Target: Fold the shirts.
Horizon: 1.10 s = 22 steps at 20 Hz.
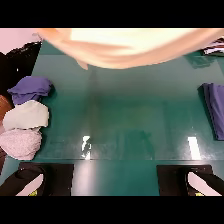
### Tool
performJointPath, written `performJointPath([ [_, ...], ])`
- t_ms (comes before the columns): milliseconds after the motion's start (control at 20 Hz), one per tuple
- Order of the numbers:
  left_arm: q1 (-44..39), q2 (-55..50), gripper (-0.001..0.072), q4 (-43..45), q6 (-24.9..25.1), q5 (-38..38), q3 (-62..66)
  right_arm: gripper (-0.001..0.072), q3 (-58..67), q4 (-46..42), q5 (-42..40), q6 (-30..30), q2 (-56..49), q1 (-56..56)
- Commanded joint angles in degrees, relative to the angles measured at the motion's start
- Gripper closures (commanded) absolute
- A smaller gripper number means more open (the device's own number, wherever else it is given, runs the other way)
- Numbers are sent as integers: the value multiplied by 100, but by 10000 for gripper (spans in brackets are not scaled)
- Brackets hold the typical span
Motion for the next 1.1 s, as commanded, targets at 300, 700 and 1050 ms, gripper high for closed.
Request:
performJointPath([
  [300,2,-240,682,94,-511,-660,-492,697,-1722,-7,363,249,903,-1049],
  [700,2,-2846,681,83,-516,-1635,-2990,697,-4929,-17,-678,-46,-671,-511],
  [1050,2,-4122,681,105,-522,772,-3237,696,-4048,37,-1777,-44,-2704,-243],
])
